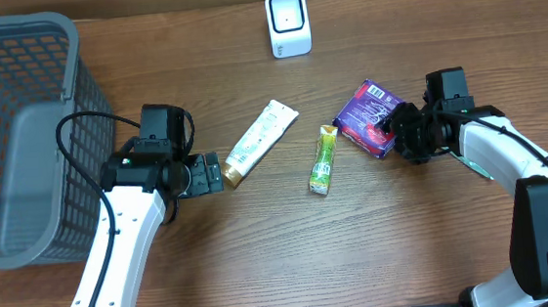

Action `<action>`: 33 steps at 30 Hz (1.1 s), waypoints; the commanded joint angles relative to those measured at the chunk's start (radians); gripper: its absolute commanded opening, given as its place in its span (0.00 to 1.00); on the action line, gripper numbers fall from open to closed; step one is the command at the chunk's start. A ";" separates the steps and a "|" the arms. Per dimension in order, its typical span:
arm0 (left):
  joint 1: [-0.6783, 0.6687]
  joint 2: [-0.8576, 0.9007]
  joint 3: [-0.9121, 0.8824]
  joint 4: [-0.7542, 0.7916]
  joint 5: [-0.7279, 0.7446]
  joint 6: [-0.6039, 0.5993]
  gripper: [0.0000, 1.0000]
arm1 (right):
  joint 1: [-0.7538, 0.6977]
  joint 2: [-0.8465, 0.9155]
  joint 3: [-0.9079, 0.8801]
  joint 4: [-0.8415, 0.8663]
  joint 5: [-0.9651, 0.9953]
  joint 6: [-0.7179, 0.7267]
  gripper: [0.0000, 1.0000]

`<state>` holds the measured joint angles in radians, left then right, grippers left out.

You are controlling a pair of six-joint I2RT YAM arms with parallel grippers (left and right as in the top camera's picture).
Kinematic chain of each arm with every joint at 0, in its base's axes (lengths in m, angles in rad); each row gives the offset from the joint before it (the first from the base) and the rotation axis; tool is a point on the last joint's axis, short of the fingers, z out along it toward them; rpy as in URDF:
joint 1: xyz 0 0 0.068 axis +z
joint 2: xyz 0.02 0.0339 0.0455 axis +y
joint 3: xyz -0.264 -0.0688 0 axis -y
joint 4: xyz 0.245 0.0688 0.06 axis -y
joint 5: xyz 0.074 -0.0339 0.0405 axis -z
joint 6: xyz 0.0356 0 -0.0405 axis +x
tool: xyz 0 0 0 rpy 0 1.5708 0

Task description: Scan the item barcode

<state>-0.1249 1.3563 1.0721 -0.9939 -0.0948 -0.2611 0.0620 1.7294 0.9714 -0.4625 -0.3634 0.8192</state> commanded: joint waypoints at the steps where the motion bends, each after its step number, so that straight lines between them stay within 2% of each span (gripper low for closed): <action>1: -0.006 0.005 -0.004 0.004 -0.009 -0.016 1.00 | 0.006 0.024 -0.005 0.029 0.075 -0.045 0.63; 3: -0.006 0.005 -0.004 0.004 -0.009 -0.016 1.00 | 0.011 0.051 -0.005 0.052 0.079 -0.090 0.63; 9: -0.006 0.005 -0.004 0.004 -0.009 -0.016 0.99 | 0.020 0.114 -0.005 0.093 0.052 -0.095 0.61; 10: -0.006 0.005 -0.004 0.004 -0.009 -0.016 1.00 | 0.016 0.114 -0.005 0.093 0.051 -0.095 0.54; 12: -0.006 0.005 -0.004 0.004 -0.009 -0.016 1.00 | 0.009 0.114 -0.005 0.086 0.048 -0.095 0.26; 13: -0.006 0.005 -0.004 0.004 -0.009 -0.016 1.00 | 0.002 0.111 -0.003 0.071 0.048 -0.095 0.17; 16: -0.006 0.005 -0.004 0.004 -0.009 -0.016 1.00 | -0.038 0.101 0.021 0.012 -0.014 -0.180 0.17; 18: -0.006 0.005 -0.004 0.004 -0.009 -0.016 1.00 | -0.063 0.092 0.043 -0.020 -0.070 -0.241 0.17; 21: -0.006 0.005 -0.004 0.004 -0.009 -0.016 1.00 | -0.109 0.065 0.102 -0.104 -0.218 -0.451 0.17; 23: -0.006 0.005 -0.004 0.004 -0.009 -0.016 1.00 | -0.116 0.060 0.157 -0.191 -0.248 -0.609 0.17; 26: -0.006 0.005 -0.004 0.004 -0.009 -0.016 1.00 | -0.095 0.060 0.236 -0.322 -0.192 -0.862 0.17; 28: -0.006 0.005 -0.004 0.004 -0.009 -0.016 1.00 | -0.071 0.060 0.253 -0.349 -0.088 -0.929 0.19; 29: -0.006 0.005 -0.004 0.004 -0.009 -0.016 0.99 | -0.060 0.060 0.253 -0.349 -0.036 -0.932 0.26; 32: -0.006 0.005 -0.004 0.004 -0.009 -0.016 1.00 | -0.040 0.061 0.253 -0.352 0.023 -0.927 0.59; 33: -0.006 0.005 -0.004 0.004 -0.009 -0.016 1.00 | -0.040 0.061 0.253 -0.352 0.021 -0.913 0.63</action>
<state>-0.1249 1.3563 1.0721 -0.9939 -0.0948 -0.2611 0.0139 1.8065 1.2079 -0.8127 -0.4137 -0.0315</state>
